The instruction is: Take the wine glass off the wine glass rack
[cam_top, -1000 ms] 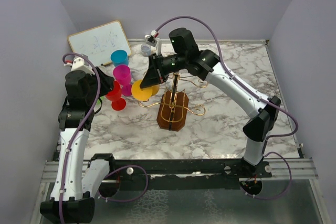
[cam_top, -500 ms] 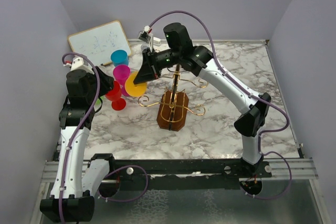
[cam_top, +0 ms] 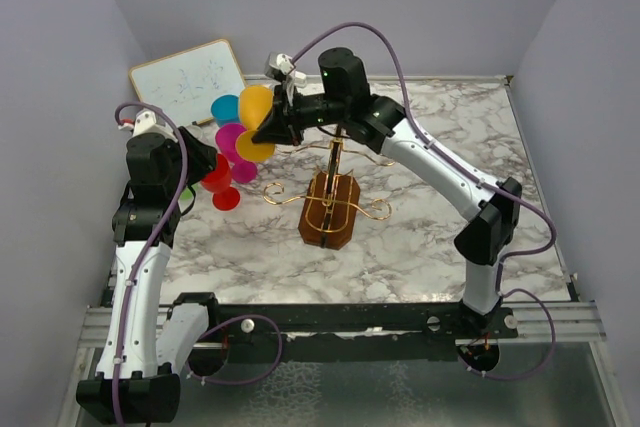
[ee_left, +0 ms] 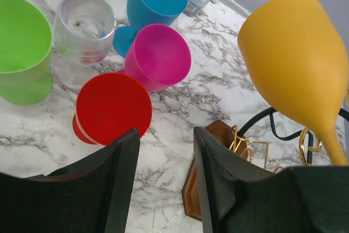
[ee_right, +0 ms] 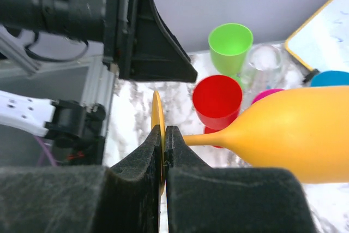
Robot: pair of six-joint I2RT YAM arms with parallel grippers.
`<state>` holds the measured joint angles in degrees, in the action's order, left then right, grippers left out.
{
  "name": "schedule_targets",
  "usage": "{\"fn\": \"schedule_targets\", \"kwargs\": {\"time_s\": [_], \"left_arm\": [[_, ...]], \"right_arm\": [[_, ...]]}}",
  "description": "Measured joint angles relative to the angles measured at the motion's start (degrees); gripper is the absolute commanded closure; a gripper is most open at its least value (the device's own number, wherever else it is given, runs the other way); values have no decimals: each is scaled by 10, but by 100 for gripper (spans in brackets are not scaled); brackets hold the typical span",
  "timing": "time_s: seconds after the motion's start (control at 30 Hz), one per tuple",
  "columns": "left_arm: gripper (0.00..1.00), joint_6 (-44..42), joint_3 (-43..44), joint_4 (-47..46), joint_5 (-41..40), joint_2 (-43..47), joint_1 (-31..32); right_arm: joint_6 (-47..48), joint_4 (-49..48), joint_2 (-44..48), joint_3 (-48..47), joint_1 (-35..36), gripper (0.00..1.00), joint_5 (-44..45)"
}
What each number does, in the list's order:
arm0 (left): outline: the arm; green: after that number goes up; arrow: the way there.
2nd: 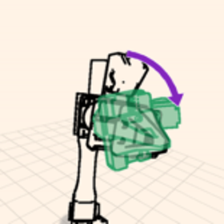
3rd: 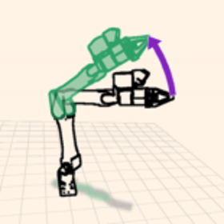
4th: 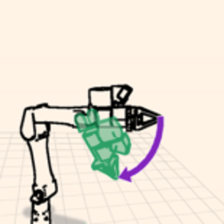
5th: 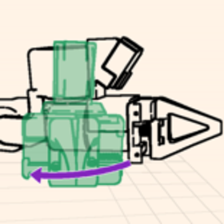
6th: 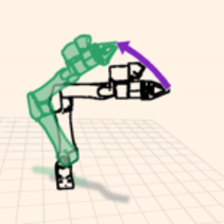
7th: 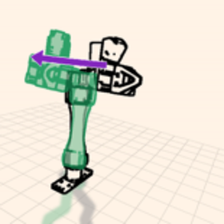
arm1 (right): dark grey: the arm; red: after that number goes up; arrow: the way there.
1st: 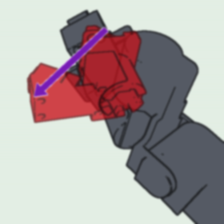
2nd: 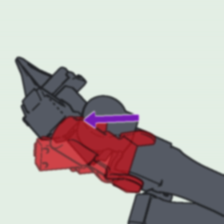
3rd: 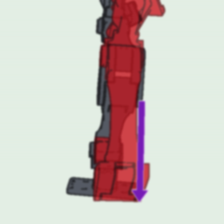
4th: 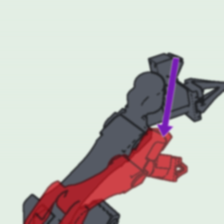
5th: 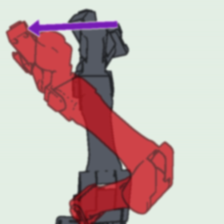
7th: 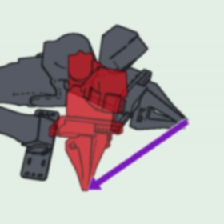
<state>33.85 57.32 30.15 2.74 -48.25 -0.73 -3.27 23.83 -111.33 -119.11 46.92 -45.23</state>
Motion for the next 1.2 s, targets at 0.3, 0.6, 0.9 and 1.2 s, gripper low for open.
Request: {"fn": "schedule_targets", "kwargs": {"time_s": [0.3,0.6,0.9,1.2], "left_arm": [[50,16,30,-3,28,-10,0],[48,53,143,-48,105,-56,0],[47,144,210,-137,279,-104,0],[45,219,199,-220,370,-77,13]], "right_arm": [[212,-116,178,278,0,99,78],[499,-257,429,493,5,99,96],[850,-266,460,610,43,99,193],[1047,-303,452,676,81,99,324]]}}
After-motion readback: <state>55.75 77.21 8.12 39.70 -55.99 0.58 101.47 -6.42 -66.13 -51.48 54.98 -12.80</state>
